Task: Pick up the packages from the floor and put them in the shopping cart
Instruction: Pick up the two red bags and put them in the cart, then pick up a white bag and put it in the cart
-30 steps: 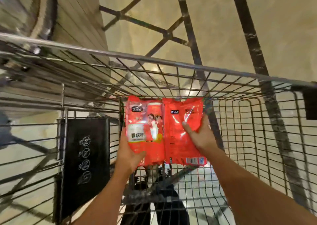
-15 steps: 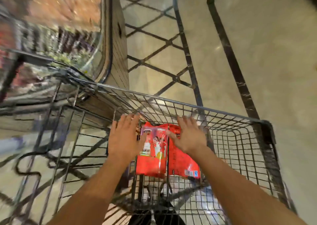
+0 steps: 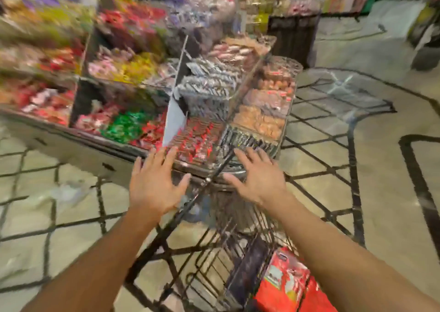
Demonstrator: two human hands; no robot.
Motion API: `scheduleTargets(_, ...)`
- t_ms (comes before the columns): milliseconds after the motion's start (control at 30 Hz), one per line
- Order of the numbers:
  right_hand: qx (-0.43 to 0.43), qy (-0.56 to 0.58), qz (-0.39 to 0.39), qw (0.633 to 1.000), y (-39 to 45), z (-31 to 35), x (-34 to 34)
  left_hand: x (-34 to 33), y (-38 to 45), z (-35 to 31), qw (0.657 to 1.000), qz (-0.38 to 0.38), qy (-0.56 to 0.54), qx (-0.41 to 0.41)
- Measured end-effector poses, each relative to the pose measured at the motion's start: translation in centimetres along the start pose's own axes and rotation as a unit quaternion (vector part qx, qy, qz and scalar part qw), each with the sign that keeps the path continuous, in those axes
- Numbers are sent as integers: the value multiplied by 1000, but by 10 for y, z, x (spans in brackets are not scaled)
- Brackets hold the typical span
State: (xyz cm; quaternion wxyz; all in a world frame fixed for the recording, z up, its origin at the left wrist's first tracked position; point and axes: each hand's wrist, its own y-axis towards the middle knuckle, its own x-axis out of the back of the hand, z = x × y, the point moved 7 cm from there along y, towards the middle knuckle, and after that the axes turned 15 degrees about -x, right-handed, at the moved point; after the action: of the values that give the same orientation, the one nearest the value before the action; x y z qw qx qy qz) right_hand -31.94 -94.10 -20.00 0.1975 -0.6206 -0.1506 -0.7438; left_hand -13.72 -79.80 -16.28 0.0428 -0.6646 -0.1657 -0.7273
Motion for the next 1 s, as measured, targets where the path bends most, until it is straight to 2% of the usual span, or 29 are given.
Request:
scheduleTargets(167,102,1,-59,993,-8,152,56,78,-92,139,992,-55,42,103)
scheduleTargets(300,172,9,-71,982,-33,287,71,121,-184,247,974,-104,62,189)
scheduleTargets(433,220,13,-77,972,-59,417,73,148,-280,361,954,-47,102,277)
scheduleTargets(533,247,17,-81,966,-77,504,72,168,-358,437,931,-50,109,344)
scheduleTargets(600,264,13,-77,961,-89,558,69,176,-405,478,917,-59,124,373)
scheduleTargets(733,305,12,-73,949,-110,654,54,181,-476,545,893,-31,131,428)
scheduleTargets(1000,385,20,-53,921,-112,840,-3,157,-524,669,869,-46,98,482)
